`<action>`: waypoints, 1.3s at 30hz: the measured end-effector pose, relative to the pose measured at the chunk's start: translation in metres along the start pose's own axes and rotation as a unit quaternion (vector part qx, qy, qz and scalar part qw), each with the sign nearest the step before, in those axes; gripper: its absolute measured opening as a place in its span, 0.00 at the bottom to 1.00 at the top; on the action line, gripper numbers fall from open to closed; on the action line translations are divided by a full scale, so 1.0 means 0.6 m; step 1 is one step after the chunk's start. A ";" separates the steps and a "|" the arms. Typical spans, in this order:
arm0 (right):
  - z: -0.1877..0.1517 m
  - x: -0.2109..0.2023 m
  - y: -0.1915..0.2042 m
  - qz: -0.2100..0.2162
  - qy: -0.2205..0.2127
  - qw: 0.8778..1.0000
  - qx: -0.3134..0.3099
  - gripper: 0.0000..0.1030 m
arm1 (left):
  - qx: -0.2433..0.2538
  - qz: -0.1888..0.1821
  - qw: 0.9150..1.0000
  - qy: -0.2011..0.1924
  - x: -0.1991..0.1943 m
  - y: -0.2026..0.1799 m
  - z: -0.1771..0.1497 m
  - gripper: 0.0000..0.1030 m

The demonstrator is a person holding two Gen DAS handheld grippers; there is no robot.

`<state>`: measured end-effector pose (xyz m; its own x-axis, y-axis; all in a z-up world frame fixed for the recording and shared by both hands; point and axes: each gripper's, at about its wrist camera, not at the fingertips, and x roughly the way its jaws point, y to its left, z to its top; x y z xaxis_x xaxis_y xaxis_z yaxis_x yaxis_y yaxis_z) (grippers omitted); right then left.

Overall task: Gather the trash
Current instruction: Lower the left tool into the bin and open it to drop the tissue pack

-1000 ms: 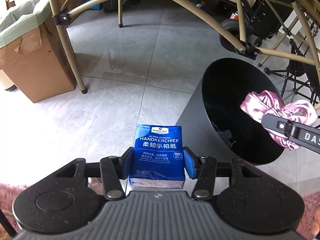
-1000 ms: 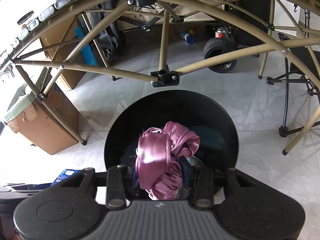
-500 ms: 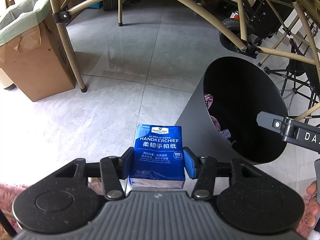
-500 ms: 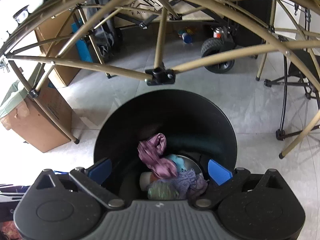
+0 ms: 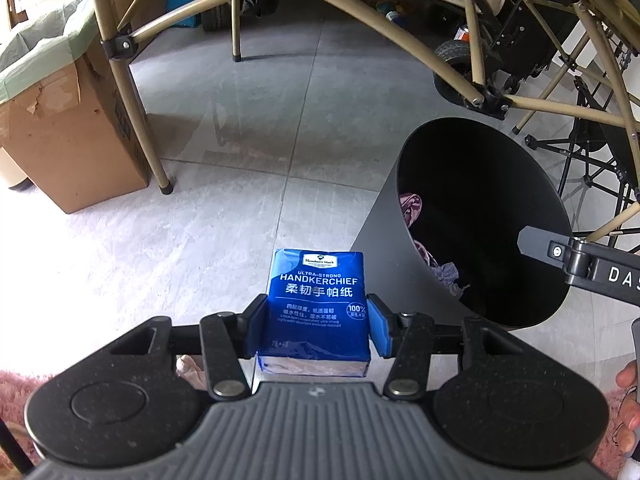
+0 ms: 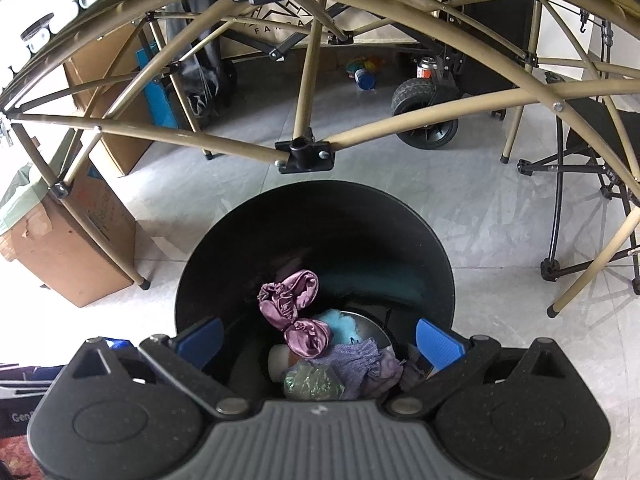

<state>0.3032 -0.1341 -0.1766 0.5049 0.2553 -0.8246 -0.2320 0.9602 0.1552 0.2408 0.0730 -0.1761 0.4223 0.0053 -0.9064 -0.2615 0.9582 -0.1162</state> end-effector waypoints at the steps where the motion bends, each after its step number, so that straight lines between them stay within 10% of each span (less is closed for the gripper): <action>1: 0.000 -0.001 -0.001 0.000 -0.001 1.000 0.000 1.00 | 0.002 0.001 1.000 -0.004 -0.002 -0.002 0.000 0.50; 39: -0.001 -0.078 -0.149 -0.038 -0.063 0.992 0.104 1.00 | 0.117 0.004 0.989 -0.088 -0.031 -0.175 0.013 0.50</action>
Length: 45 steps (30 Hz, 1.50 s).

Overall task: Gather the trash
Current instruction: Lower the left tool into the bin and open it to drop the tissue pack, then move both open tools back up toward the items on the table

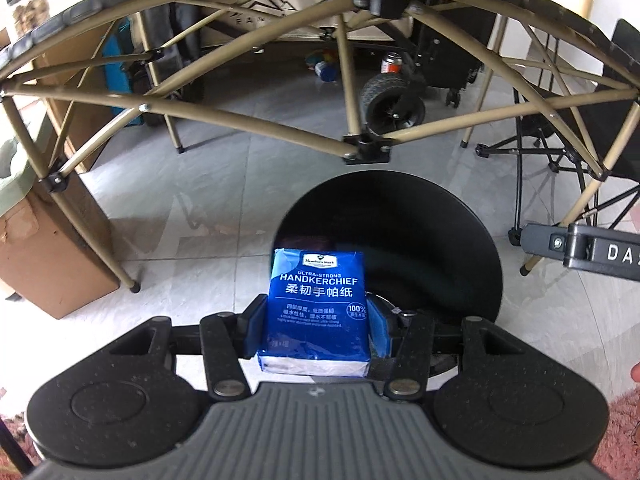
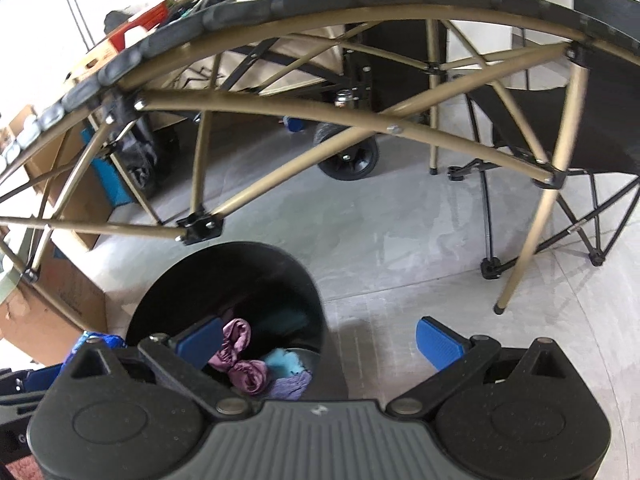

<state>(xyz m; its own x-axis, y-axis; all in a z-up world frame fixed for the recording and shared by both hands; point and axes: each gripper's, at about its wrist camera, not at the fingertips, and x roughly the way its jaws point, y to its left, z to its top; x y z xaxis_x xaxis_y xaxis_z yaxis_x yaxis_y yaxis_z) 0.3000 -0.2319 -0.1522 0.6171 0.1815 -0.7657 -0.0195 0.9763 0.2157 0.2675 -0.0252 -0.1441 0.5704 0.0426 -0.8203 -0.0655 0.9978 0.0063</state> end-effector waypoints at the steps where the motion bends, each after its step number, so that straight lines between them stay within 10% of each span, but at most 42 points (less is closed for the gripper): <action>1: 0.000 -0.001 -0.006 -0.001 0.000 1.000 0.005 1.00 | 0.003 0.000 1.000 0.001 0.001 -0.005 0.000 0.50; 37: -0.015 0.017 -0.115 -0.031 0.022 0.996 0.084 1.00 | 0.035 -0.018 0.997 0.068 0.091 -0.131 0.040 0.51; 42: -0.014 0.017 -0.116 -0.031 0.021 0.996 0.085 1.00 | 0.017 -0.022 0.998 0.058 0.085 -0.125 0.044 0.99; 45: -0.014 0.016 -0.115 -0.032 0.019 0.996 0.086 1.00 | 0.013 -0.018 0.999 0.050 0.080 -0.123 0.044 1.00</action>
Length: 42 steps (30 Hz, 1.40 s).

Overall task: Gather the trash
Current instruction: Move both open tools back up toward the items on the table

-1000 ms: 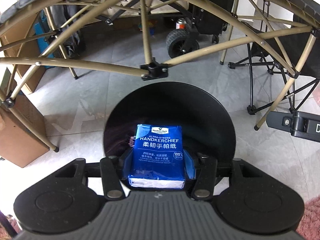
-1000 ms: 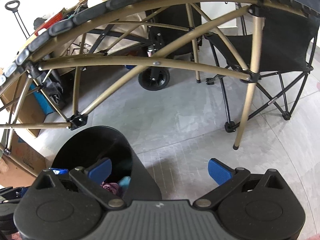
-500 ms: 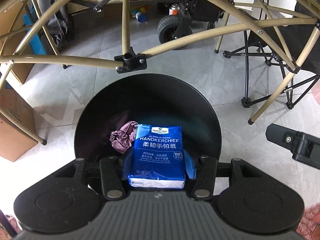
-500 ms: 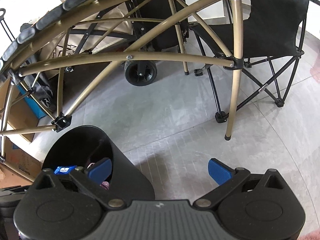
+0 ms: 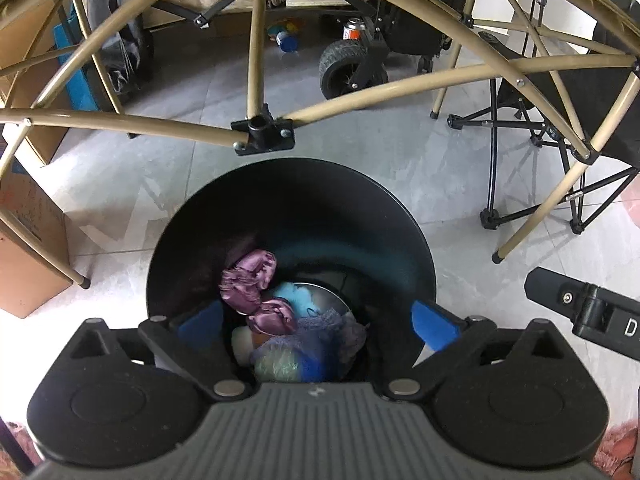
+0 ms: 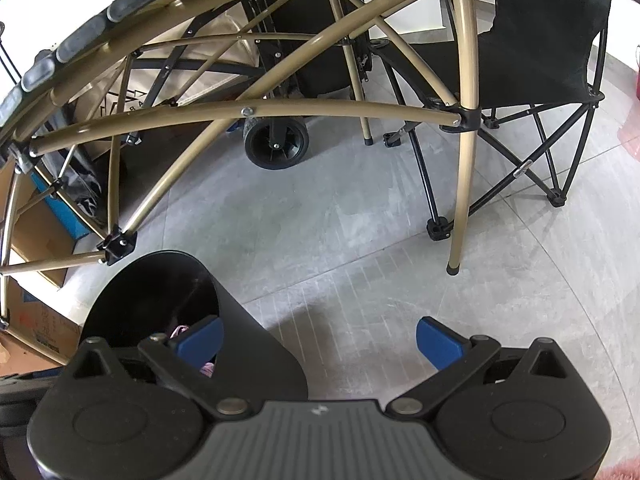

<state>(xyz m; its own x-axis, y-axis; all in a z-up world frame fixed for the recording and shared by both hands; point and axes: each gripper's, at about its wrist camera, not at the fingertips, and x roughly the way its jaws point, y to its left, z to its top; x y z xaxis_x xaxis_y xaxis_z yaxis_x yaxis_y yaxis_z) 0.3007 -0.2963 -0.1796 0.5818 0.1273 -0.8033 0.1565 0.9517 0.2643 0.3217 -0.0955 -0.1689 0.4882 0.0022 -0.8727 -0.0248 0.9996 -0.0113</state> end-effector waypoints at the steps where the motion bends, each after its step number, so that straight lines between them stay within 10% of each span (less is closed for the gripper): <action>1: 0.000 0.000 0.001 0.000 -0.001 1.000 0.000 1.00 | 0.000 0.003 1.000 0.001 0.001 0.000 -0.001 1.00; 19: 0.003 -0.042 0.005 0.017 -0.039 0.999 -0.002 1.00 | -0.013 -0.004 1.000 -0.024 -0.036 0.023 -0.004 1.00; 42: 0.086 -0.251 0.053 0.109 -0.219 0.968 -0.058 1.00 | -0.031 -0.032 0.979 -0.198 -0.282 0.101 0.091 1.00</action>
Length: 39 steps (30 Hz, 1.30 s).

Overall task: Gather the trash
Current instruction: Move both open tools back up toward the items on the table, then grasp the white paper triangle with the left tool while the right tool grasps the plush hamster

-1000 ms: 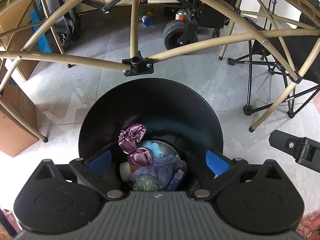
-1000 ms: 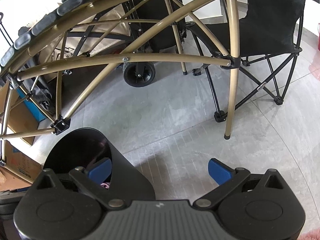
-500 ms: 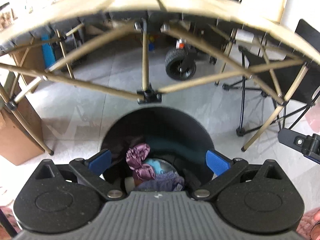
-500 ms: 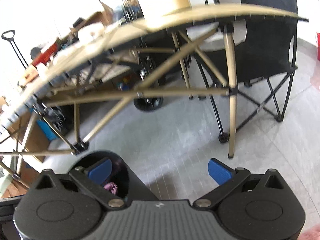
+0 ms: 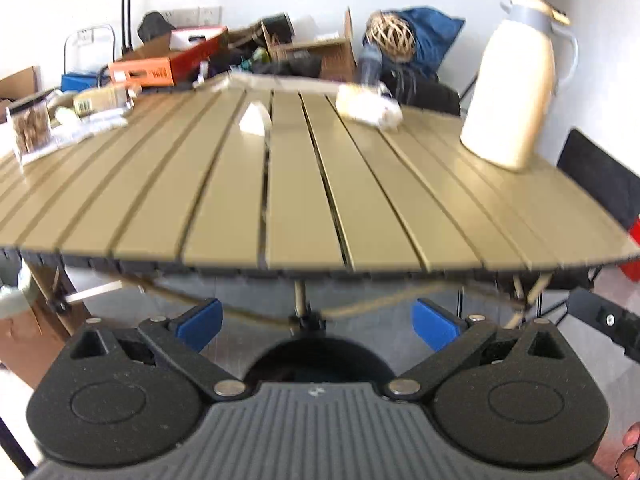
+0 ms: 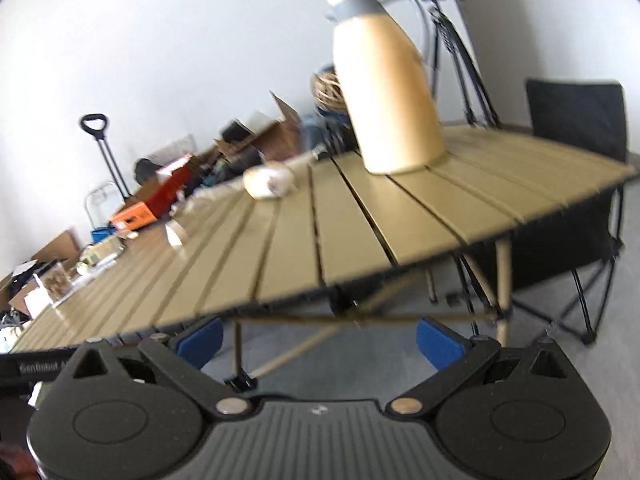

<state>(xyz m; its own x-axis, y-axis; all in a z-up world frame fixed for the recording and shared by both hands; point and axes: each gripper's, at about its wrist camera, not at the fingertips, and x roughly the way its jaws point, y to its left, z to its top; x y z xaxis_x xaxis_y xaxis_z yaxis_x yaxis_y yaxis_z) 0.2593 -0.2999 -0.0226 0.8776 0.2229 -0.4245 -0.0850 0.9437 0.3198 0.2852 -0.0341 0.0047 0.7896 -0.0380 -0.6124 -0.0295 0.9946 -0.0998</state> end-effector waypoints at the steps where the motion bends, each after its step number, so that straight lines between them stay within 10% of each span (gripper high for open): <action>1: 0.012 0.005 0.004 0.001 -0.003 1.000 -0.006 1.00 | -0.001 0.002 1.000 -0.006 0.000 0.004 0.013 1.00; 15: 0.163 0.155 0.051 0.008 -0.020 0.998 -0.051 1.00 | 0.017 0.050 0.997 -0.052 0.104 0.049 0.219 1.00; 28: 0.260 0.342 0.076 -0.003 0.020 0.997 -0.077 1.00 | 0.005 0.066 0.998 0.015 0.329 0.093 0.328 1.00; 39: 0.290 0.437 0.104 -0.009 0.061 0.994 -0.095 1.00 | 0.010 0.054 0.998 0.042 0.406 0.104 0.336 0.56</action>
<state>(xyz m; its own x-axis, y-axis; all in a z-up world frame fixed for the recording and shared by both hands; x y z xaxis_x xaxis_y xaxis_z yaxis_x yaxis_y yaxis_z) 0.5662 -0.2251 0.0337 0.8174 0.2226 -0.5313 -0.1679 0.9743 0.1499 0.5993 0.0381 0.0071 0.7279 0.0632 -0.6828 -0.0990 0.9950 -0.0133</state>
